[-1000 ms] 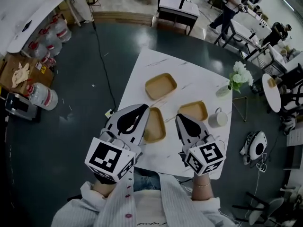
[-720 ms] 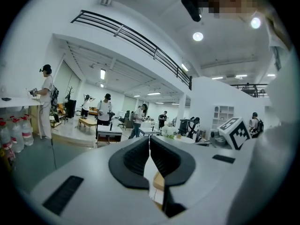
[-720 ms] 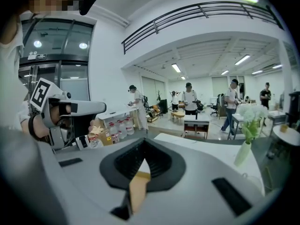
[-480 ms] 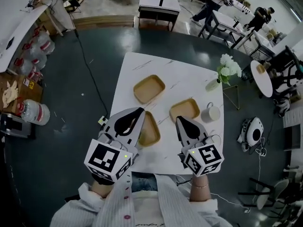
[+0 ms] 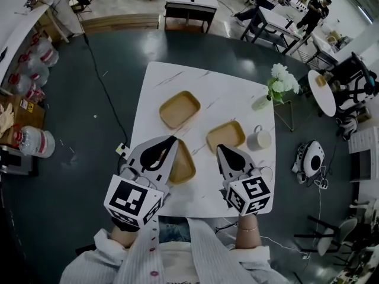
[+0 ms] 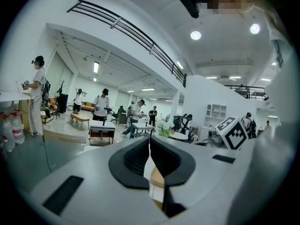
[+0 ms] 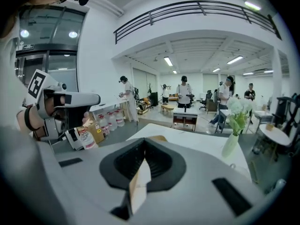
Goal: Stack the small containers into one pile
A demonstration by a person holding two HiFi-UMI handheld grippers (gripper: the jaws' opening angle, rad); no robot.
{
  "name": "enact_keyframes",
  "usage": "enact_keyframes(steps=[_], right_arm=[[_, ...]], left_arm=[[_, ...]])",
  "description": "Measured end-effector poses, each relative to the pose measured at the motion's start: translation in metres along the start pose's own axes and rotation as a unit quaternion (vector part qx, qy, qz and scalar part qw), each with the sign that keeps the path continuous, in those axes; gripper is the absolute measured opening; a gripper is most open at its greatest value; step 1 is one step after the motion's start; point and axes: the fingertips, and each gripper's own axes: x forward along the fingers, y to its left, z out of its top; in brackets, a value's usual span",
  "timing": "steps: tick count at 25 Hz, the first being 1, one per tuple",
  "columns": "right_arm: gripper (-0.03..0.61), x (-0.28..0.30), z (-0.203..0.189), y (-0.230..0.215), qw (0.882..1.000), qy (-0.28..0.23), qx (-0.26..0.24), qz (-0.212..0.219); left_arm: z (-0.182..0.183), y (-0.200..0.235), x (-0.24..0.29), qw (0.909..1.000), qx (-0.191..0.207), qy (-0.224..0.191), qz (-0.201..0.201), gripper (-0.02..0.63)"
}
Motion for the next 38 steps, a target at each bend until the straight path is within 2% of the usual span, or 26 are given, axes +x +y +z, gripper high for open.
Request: enact_keyframes(steps=[14, 25, 32, 38], right_arm=[[0.015, 0.04, -0.061, -0.017, 0.997, 0.081, 0.009, -0.004], [0.066, 0.072, -0.112, -0.035, 0.989, 0.15, -0.006, -0.009], [0.071, 0.089, -0.139, -0.047, 0.978, 0.198, -0.057, -0.014], [0.071, 0.101, -0.156, -0.052, 0.97, 0.228, -0.082, -0.017]], left_arm=[[-0.051, 0.019, 0.008, 0.9988, -0.012, 0.047, 0.011, 0.023], [-0.082, 0.035, 0.008, 0.9966, -0.025, 0.07, 0.037, 0.023], [-0.099, 0.038, 0.008, 0.9947, -0.036, 0.085, 0.045, 0.023], [-0.11, 0.043, 0.004, 0.9929, -0.044, 0.097, 0.053, 0.023]])
